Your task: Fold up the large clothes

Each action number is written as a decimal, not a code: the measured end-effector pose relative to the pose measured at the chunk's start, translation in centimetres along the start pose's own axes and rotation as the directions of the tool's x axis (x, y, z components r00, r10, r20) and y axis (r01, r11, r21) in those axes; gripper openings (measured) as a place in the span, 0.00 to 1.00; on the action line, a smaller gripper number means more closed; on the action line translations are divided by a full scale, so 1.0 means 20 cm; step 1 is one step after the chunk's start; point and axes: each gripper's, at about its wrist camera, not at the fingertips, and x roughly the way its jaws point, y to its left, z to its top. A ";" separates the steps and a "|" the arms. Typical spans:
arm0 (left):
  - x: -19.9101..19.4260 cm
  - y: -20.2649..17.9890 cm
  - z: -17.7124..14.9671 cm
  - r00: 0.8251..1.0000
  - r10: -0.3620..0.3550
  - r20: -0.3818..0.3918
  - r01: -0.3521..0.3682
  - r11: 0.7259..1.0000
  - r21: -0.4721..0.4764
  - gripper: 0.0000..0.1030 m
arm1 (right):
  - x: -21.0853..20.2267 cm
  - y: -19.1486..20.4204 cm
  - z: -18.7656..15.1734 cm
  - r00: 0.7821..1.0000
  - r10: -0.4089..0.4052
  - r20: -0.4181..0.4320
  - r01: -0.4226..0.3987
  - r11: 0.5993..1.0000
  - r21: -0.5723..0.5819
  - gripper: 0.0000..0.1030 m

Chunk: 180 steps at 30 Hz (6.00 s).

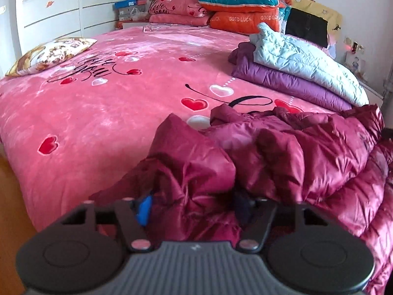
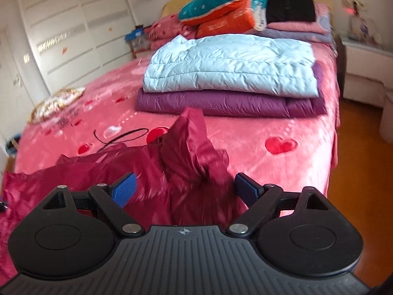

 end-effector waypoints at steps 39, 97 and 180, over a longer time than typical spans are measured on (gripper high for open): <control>0.04 0.53 -0.16 0.987 0.150 0.049 -0.089 0.790 -0.607 0.27 | 0.81 0.22 0.14 0.987 -0.155 -0.042 0.156 0.988 0.020 0.68; 0.49 0.13 -0.05 0.937 0.315 0.154 -0.288 0.942 -0.171 0.90 | 0.74 0.38 -0.10 0.998 -0.046 0.051 0.054 0.984 -0.169 1.00; 0.17 0.52 -0.39 0.912 -0.361 0.194 0.389 0.611 -0.689 0.99 | 0.22 -0.63 -0.26 0.901 0.434 0.008 -0.345 0.704 0.621 1.00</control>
